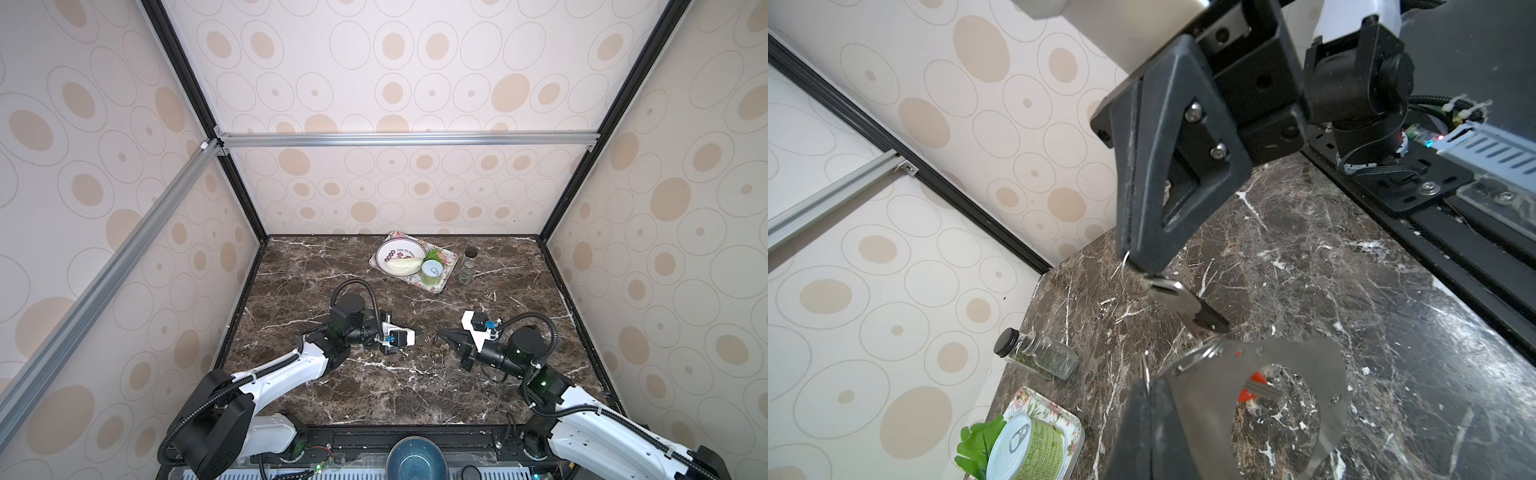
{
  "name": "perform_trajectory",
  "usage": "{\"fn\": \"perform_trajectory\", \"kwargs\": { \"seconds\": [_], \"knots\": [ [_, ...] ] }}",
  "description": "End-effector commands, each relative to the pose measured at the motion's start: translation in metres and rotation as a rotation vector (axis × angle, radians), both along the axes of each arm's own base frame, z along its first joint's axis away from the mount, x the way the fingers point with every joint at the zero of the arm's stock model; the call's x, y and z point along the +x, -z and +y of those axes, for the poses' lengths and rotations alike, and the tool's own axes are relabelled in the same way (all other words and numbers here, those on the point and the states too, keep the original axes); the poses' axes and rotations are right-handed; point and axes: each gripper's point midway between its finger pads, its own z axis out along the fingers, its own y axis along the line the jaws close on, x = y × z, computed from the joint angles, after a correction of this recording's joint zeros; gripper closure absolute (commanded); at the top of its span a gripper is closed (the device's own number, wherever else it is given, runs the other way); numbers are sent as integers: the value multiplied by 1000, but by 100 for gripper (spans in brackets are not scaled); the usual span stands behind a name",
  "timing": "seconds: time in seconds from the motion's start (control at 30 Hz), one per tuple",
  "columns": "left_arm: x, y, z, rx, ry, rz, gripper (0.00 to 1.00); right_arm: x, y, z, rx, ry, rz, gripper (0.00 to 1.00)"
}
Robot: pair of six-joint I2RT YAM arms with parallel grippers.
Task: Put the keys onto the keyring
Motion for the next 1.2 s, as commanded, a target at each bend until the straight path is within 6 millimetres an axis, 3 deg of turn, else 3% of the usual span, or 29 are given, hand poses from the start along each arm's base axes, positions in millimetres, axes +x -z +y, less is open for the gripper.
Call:
{"fn": "perform_trajectory", "kwargs": {
  "seconds": [0.0,0.6,1.17],
  "knots": [
    [-3,-28,-5,-40,33,-87,100,-3,-11,7,-3,-36,-39,100],
    [-7,-33,-6,-52,31,-83,100,-1,2,13,-35,-47,3,100],
    [-10,-28,-5,-35,43,-103,100,7,-3,15,-8,-15,35,100]
  ]
}}
